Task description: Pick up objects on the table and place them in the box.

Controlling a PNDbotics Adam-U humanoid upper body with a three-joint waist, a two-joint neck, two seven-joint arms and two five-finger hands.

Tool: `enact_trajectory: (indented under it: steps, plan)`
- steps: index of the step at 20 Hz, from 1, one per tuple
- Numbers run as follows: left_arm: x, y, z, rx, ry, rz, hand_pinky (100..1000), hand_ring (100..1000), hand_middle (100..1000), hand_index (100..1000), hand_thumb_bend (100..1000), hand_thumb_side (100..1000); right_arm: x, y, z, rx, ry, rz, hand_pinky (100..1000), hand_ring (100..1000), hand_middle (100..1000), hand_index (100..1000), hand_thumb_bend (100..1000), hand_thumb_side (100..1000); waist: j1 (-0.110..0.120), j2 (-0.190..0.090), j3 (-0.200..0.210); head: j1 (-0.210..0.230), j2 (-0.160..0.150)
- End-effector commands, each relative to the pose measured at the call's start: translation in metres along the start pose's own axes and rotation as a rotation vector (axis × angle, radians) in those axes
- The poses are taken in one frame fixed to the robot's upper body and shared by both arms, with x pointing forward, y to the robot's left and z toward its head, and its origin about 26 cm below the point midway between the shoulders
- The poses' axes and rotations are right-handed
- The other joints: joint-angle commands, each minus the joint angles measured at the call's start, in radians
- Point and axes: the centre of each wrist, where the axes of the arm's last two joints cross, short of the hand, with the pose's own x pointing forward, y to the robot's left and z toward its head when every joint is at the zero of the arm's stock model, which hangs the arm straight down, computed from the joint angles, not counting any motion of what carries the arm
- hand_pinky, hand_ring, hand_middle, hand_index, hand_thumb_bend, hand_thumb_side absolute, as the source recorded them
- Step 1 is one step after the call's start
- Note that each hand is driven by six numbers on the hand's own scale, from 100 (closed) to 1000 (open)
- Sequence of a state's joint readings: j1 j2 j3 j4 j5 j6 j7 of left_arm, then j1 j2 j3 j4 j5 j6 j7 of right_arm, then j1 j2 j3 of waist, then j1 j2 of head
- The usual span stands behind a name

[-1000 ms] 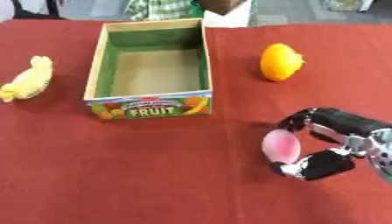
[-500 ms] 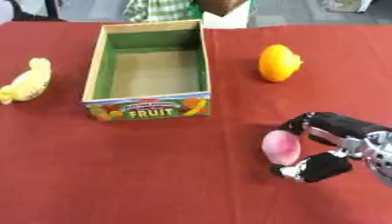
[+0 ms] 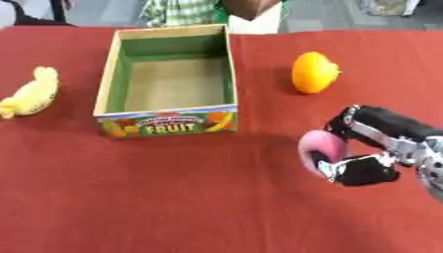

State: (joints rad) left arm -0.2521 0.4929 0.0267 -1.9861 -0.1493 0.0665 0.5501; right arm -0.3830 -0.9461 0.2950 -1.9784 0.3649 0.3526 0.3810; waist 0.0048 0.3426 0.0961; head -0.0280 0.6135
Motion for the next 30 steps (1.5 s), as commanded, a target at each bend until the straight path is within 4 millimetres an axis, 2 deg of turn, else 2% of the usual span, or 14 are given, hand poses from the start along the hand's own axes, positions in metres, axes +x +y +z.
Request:
enact_trajectory:
  steps: [1,7,12,13,14,16,22,30]
  plan:
    - [0.004,0.004,-0.004,0.001,-0.025,-0.001,494,539,603,673,100,836,0.003,-0.013,0.005,-0.075,-0.016,-0.002,698,579,394,455,100,401,0.000,-0.024,0.002,0.001,-0.005]
    - [0.004,0.003,-0.003,-0.002,-0.024,0.002,492,538,602,673,100,833,0.008,-0.021,0.003,-0.175,-0.086,-0.017,700,580,422,502,100,402,-0.002,-0.029,0.003,0.000,-0.003]
    - [0.004,0.003,-0.003,-0.005,-0.023,0.004,491,536,601,670,100,831,0.018,-0.043,0.002,-0.282,-0.144,0.012,705,586,443,527,100,381,-0.003,-0.035,0.007,-0.004,-0.004]
    - [0.004,0.003,-0.003,-0.007,-0.023,0.005,492,536,601,670,100,831,0.021,-0.049,0.001,-0.297,-0.154,0.020,706,588,450,534,100,572,-0.004,-0.036,0.009,-0.006,-0.004]
    - [0.005,0.003,-0.003,-0.009,-0.024,0.006,492,536,600,669,100,830,0.024,-0.055,0.001,-0.311,-0.163,0.028,707,589,451,537,100,354,-0.004,-0.039,0.011,-0.009,-0.003]
    - [0.005,0.002,-0.003,-0.014,-0.024,0.008,491,536,600,669,100,833,0.032,-0.066,0.000,-0.333,-0.177,0.037,710,591,455,542,100,288,-0.004,-0.043,0.015,-0.016,0.001]
    - [0.006,0.001,-0.003,-0.028,-0.023,0.016,491,537,600,669,100,827,0.057,-0.085,-0.012,-0.347,-0.202,0.032,716,598,463,554,100,242,0.001,-0.052,0.030,-0.041,0.009]
    - [0.007,-0.001,-0.004,-0.041,-0.028,0.028,491,537,601,669,100,825,0.080,-0.104,-0.057,-0.377,-0.155,-0.036,726,602,460,556,100,273,0.009,-0.052,0.051,-0.081,0.009]
